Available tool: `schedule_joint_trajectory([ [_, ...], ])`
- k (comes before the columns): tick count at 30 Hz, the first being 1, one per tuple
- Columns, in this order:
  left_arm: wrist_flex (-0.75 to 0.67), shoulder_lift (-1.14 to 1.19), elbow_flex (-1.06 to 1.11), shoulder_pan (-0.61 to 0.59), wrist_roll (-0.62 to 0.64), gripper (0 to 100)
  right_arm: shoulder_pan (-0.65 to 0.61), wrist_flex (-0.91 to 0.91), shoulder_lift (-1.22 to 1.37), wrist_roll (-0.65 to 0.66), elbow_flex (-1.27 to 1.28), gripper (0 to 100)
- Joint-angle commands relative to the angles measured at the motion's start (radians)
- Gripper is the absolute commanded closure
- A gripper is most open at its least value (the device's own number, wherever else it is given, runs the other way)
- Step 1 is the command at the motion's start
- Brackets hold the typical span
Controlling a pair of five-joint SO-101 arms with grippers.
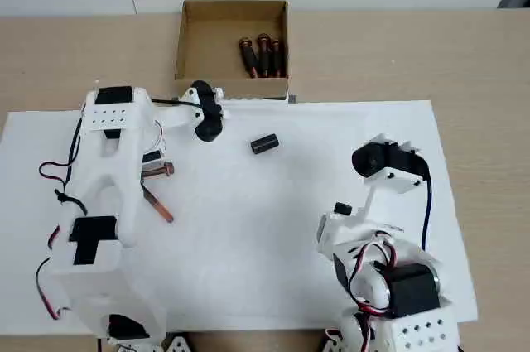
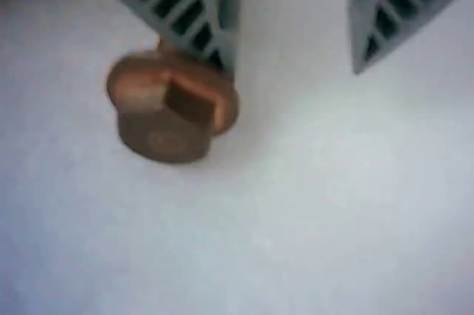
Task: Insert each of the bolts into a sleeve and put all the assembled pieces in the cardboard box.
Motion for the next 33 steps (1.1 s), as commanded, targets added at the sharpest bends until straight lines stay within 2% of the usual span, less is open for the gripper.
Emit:
schedule_joint_trajectory([
  [1,0.063,-0.081,-0.068,0.006,-0.018,90,0.008,-0.021,-0.004,0.008,-0.006,99.5],
  [13,0.201,-0.084,-0.107,0.006,-0.02,90,0.008,-0.021,-0.004,0.008,-0.006,99.5],
  [30,0.041,0.127,-0.11,0.003,-0.018,90,0.008,-0.021,-0.004,0.008,-0.006,99.5],
  [33,0.041,0.16,-0.111,0.002,-0.018,94,0.008,-0.021,-0.004,0.008,-0.006,99.5],
])
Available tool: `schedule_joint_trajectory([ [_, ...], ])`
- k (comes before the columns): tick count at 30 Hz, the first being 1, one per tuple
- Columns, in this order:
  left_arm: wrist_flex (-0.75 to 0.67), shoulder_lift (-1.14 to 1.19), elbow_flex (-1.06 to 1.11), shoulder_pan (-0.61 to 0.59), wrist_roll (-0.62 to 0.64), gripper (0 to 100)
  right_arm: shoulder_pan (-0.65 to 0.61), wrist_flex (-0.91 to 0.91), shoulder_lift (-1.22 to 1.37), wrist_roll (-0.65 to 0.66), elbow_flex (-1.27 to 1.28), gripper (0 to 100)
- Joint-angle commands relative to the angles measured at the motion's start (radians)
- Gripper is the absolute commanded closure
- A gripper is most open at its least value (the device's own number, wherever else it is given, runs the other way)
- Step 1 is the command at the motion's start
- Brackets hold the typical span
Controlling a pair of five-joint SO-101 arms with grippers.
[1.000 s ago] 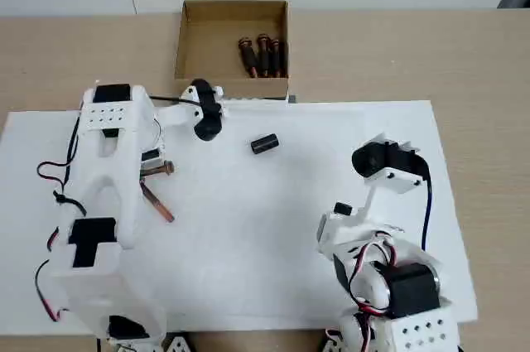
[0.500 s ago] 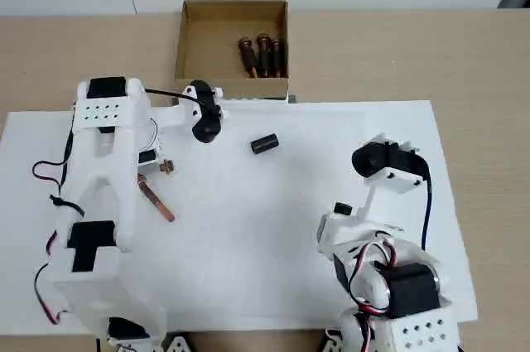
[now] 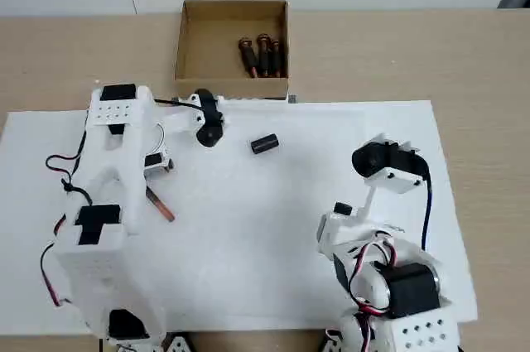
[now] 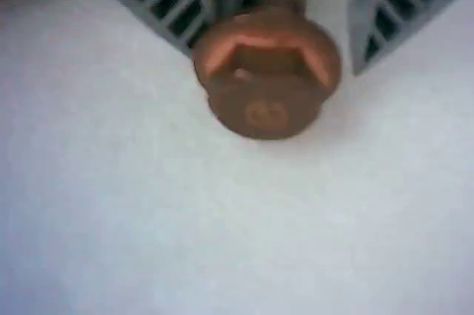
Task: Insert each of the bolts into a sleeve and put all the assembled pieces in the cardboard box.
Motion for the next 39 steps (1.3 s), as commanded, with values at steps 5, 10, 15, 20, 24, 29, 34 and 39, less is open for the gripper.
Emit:
schedule_joint_trajectory([
  [5,-0.02,0.035,-0.03,0.0,-0.006,99,0.008,-0.021,-0.004,0.008,-0.006,99.5],
  [10,-0.014,-0.029,-0.03,0.006,-0.005,99,0.008,-0.021,-0.005,0.008,-0.009,99.5],
  [15,0.078,-0.178,-0.03,0.041,-0.002,99,0.008,-0.021,-0.005,0.008,-0.025,99.5],
  [20,0.146,-0.311,-0.028,0.097,0.074,99,0.008,-0.021,-0.005,0.041,-0.078,99.5],
  [24,0.147,-0.39,-0.028,0.132,0.222,99,0.01,-0.021,-0.007,0.112,-0.089,99.5],
  [29,0.187,-0.52,-0.025,0.189,0.448,99,0.01,-0.015,-0.007,0.198,-0.169,99.5],
  [34,0.249,-0.649,-0.025,0.281,0.689,99,0.01,0.008,-0.007,0.27,-0.252,99.5],
  [39,0.288,-0.769,-0.005,0.376,0.824,99,0.01,0.025,-0.094,0.338,-0.25,99.5],
])
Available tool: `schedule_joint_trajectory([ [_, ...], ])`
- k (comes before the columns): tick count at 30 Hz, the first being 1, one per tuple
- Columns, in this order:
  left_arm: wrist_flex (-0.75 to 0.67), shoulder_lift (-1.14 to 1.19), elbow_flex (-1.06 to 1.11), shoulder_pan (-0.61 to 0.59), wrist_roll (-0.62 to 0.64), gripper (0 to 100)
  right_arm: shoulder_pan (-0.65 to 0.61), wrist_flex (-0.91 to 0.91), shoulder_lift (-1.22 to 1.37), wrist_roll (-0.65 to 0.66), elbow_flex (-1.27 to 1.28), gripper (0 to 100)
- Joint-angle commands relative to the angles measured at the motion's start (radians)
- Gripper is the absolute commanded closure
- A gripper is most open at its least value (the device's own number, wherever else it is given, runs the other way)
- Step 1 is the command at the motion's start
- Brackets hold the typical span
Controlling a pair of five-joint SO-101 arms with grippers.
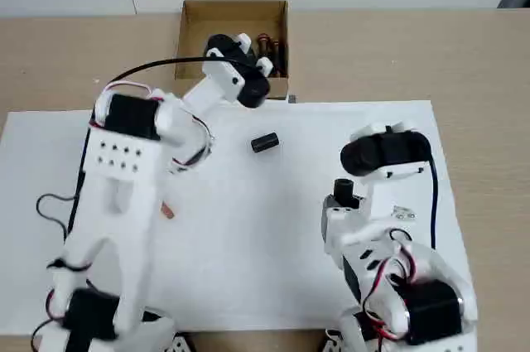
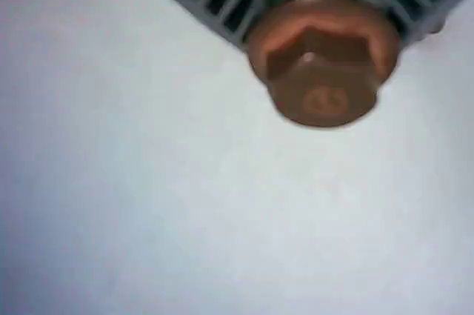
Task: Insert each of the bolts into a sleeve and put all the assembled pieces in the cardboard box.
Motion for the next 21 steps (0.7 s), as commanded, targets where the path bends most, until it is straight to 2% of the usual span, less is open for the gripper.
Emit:
schedule_joint_trajectory([
  [1,0.011,-0.132,0.008,0.058,0.1,99,0.012,0.024,-0.096,0.071,-0.04,99.5],
  [7,-0.063,-0.348,0.171,0.107,0.229,99,0.01,0.044,-0.352,0.186,0.038,99.5],
  [14,-0.307,-0.657,0.536,0.1,0.249,99,0.005,0.027,-0.479,0.196,0.201,99.5],
  [21,-0.577,-1.031,0.926,0.1,0.252,99,0.004,-0.151,-0.484,0.201,0.356,99.5],
])
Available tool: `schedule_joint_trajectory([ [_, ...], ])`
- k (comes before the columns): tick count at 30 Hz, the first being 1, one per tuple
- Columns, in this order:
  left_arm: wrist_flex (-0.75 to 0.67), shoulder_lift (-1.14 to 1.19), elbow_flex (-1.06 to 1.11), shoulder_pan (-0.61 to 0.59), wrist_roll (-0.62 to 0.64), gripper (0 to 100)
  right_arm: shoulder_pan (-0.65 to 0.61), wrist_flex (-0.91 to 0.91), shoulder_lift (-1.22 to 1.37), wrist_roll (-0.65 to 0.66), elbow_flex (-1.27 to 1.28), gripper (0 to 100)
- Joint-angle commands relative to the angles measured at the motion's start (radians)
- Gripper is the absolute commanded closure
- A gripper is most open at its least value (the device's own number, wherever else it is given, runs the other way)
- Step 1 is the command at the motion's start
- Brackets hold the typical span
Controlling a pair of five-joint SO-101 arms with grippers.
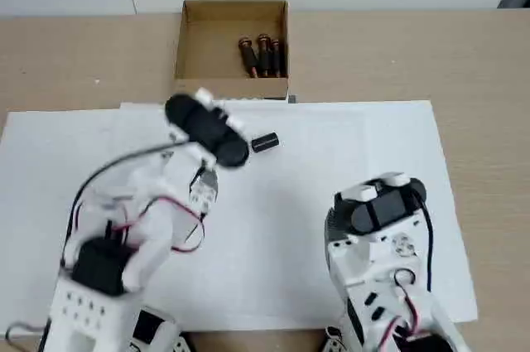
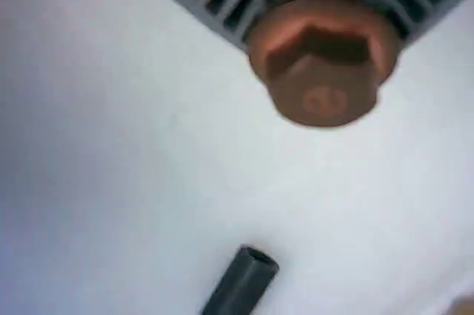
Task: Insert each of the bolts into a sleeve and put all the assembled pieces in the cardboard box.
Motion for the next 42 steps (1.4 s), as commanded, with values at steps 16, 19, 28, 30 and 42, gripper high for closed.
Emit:
schedule_joint_trajectory([
  [16,-0.324,-0.735,0.562,-0.046,0.393,99,-0.208,-0.576,-0.005,0.014,0.423,99.5],
  [19,-0.365,-0.717,0.582,-0.044,0.551,99,-0.262,-0.638,-0.005,0.014,0.471,99.5],
  [28,-0.434,-0.717,0.685,-0.04,0.881,99,-0.387,-0.716,-0.005,0.017,0.569,99.5],
  [30,-0.434,-0.717,0.69,-0.037,0.901,99,-0.417,-0.727,-0.005,0.054,0.577,99.5],
  [42,-0.555,-0.717,0.684,-0.035,0.93,99,-0.444,-0.78,-0.005,0.218,0.603,99.5],
])
